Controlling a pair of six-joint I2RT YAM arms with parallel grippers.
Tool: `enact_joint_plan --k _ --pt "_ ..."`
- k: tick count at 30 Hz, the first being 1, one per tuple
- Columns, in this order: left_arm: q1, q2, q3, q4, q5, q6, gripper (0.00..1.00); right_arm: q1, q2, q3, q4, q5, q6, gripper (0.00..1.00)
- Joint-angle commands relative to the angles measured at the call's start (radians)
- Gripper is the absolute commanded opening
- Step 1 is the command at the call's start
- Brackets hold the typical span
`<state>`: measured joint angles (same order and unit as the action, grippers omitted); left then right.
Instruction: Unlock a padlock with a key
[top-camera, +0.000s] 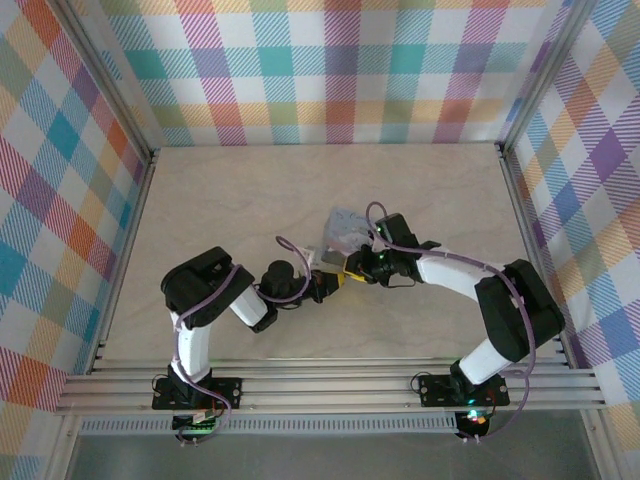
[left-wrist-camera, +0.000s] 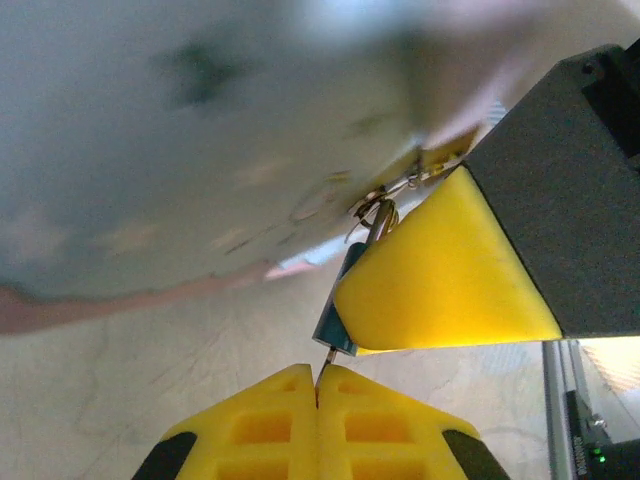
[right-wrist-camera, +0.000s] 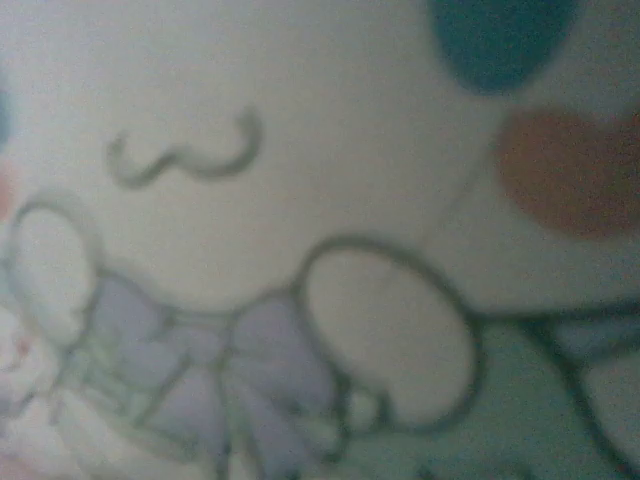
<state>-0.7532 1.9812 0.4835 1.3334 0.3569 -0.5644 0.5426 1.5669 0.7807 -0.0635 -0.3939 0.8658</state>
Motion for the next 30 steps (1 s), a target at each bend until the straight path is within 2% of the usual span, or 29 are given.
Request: enact_joint_plan --k 1,11,14,20,27,30 --pt "-0.044 0.042 -0.027 0.019 -0.033 0.014 0.00 0.023 0.044 -0.073 -0.003 -0.084 0.127 0.15" --pt "-0.063 0.047 -0.057 0.018 -0.106 0.023 0.00 0.025 -0.045 -0.087 -0.010 0.020 0.140 0.47" --pt "-0.069 0.048 -0.061 0.018 -0.122 0.024 0.00 0.025 -0.081 -0.098 -0.010 0.047 0.151 0.53" --pt "-0.080 0.045 -0.069 0.016 -0.151 0.034 0.00 0.025 -0.110 -0.130 0.001 0.088 0.172 0.55" --pt "-0.084 0.036 -0.068 0.013 -0.150 0.028 0.00 0.025 -0.117 -0.214 0.156 0.117 0.262 0.55" --pt "-0.086 0.030 -0.066 0.008 -0.149 0.024 0.00 0.027 -0.111 -0.207 0.166 0.128 0.261 0.54"
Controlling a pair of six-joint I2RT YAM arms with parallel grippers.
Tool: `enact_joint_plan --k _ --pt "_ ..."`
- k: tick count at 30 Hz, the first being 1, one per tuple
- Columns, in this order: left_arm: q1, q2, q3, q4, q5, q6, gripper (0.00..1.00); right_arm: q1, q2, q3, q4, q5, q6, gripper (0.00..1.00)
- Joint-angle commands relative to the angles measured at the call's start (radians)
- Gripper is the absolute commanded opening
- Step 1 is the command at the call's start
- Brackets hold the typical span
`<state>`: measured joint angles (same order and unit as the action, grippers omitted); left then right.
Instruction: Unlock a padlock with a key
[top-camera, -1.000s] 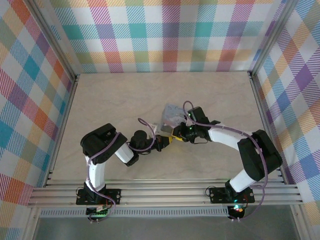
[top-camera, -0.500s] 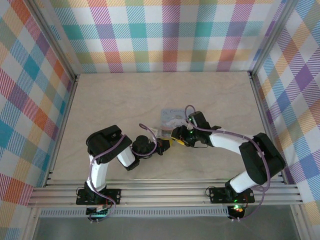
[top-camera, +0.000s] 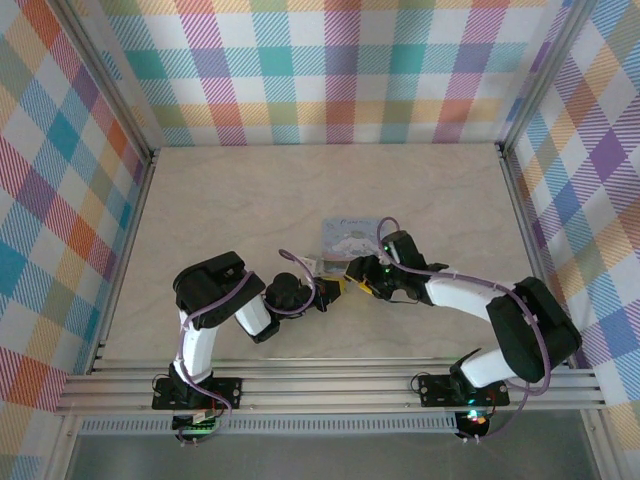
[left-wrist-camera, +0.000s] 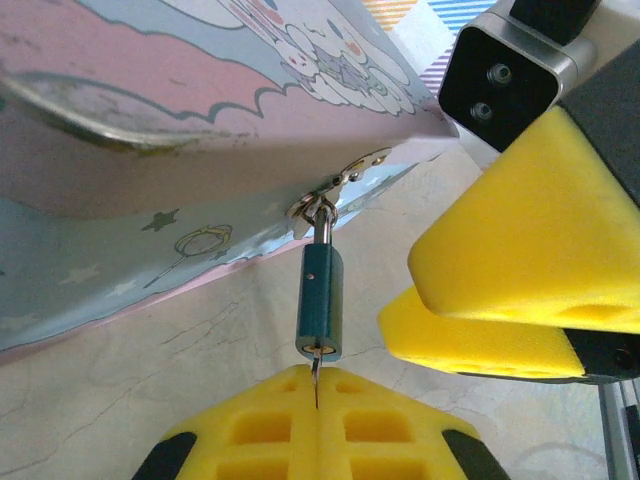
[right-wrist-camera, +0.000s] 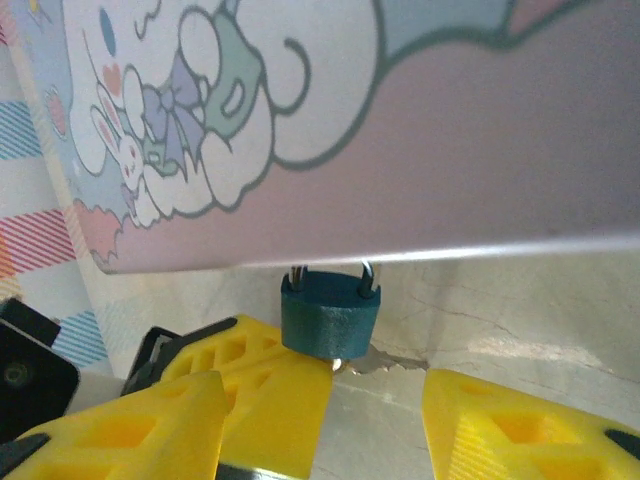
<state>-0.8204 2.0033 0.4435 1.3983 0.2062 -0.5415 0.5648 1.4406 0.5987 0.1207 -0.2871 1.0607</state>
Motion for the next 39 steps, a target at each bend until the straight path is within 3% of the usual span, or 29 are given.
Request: enact_joint_plan --k 1,20,35,39 --pt "-0.020 0.006 -0.026 -0.059 0.002 -0.001 0.00 0.006 0.019 -0.020 -0.020 0.023 0.061 0.54" --pt "-0.026 -0.047 -0.005 -0.117 0.011 0.007 0.00 0.040 0.167 0.089 -0.108 0.001 0.046 0.52" --pt "-0.026 -0.090 0.006 -0.159 0.018 0.002 0.00 0.102 0.145 0.059 -0.154 0.141 0.076 0.57" --pt "-0.024 -0.093 0.006 -0.167 0.015 0.011 0.00 0.104 0.153 0.055 -0.131 0.157 0.073 0.54"
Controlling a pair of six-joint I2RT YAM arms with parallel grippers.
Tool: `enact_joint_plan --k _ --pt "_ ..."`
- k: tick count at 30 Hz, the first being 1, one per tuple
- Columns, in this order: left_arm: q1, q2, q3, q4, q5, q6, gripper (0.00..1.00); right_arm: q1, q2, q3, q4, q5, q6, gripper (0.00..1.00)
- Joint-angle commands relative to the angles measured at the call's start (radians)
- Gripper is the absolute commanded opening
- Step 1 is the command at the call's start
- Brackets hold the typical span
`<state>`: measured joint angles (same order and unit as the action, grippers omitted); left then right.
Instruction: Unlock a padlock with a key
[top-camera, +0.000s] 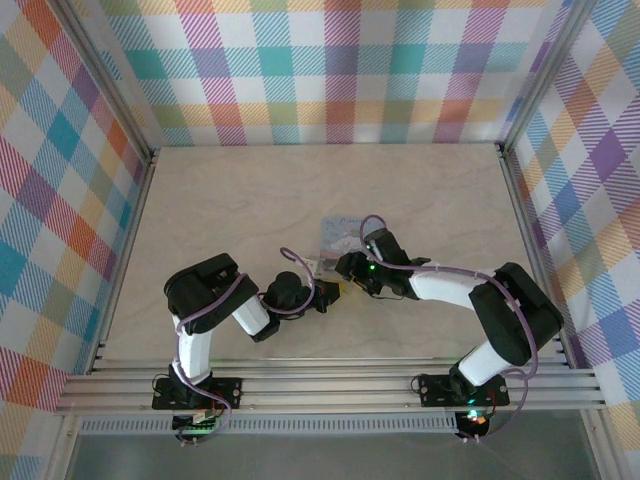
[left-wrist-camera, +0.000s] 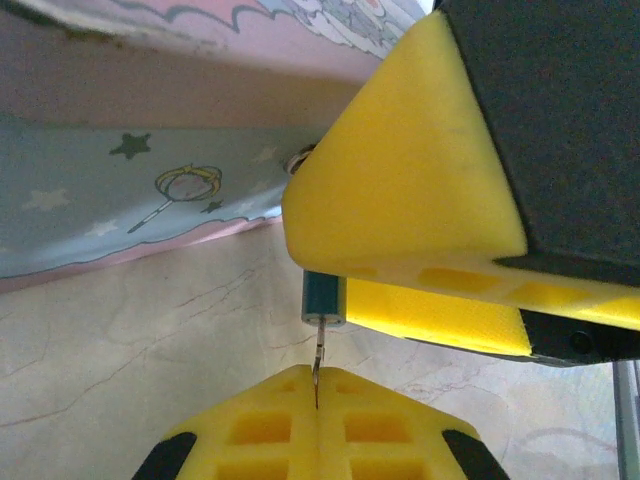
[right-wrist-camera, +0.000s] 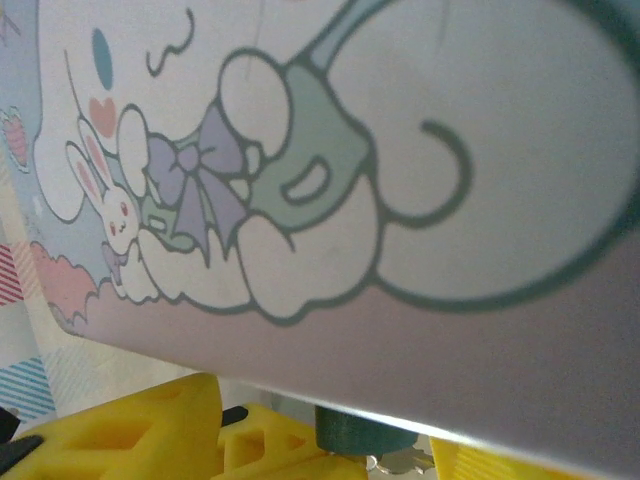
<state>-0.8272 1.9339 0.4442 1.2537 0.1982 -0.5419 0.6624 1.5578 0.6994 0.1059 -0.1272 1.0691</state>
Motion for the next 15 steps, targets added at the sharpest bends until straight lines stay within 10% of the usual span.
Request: enact_joint_plan --k 1,15 --pt "-0.017 -0.022 0.008 -0.022 0.025 0.010 0.00 0.006 0.040 -0.043 -0.117 0.000 0.062 0.52" --pt "-0.004 -0.033 0.053 -0.047 0.032 0.020 0.00 0.006 0.063 -0.040 -0.132 -0.016 0.052 0.17"
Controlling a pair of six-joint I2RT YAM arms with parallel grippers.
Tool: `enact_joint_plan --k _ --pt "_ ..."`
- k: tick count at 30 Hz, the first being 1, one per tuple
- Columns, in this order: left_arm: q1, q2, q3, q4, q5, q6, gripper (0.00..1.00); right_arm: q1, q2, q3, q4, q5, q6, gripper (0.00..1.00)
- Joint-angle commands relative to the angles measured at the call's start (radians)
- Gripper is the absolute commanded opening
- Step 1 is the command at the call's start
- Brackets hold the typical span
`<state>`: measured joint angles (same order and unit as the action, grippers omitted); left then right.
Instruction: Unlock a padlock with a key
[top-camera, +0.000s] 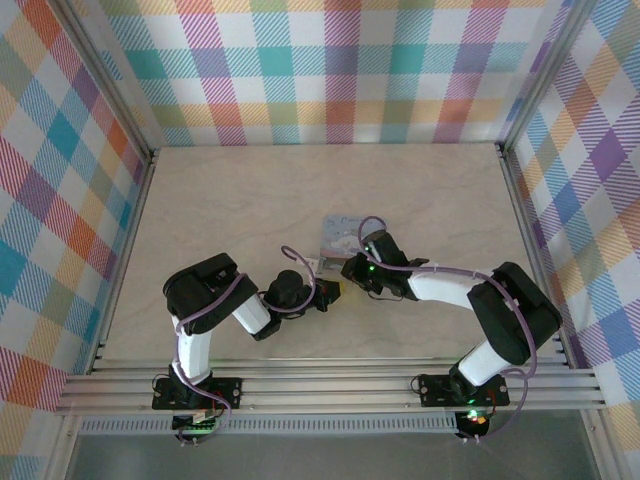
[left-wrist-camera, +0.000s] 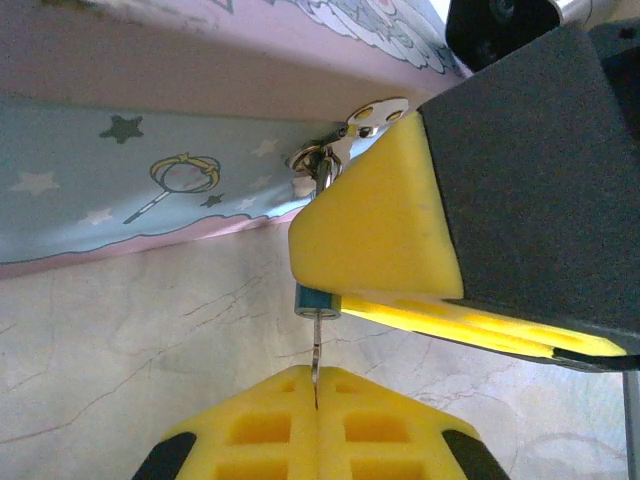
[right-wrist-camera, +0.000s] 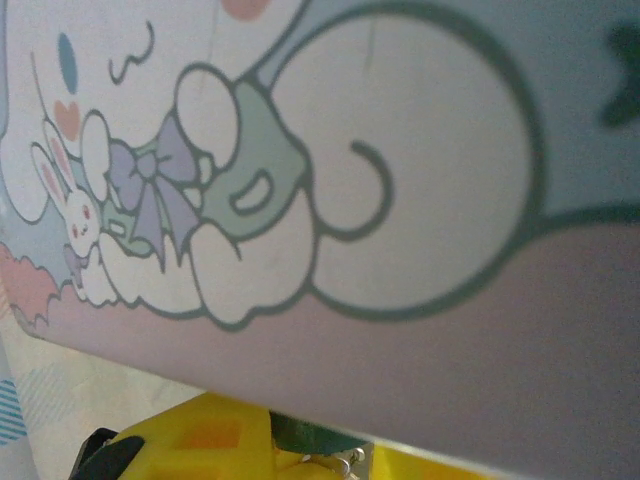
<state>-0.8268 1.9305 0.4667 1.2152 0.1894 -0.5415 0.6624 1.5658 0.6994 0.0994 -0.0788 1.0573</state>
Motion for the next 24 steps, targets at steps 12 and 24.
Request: enact_joint_plan --k 12,24 --pt "0.029 -0.111 0.037 -0.070 0.053 0.037 0.00 0.006 0.059 -0.044 -0.138 -0.093 0.036 0.00" --pt "0.032 -0.101 0.091 -0.040 0.092 0.061 0.00 0.006 0.029 -0.018 -0.191 -0.125 0.009 0.00"
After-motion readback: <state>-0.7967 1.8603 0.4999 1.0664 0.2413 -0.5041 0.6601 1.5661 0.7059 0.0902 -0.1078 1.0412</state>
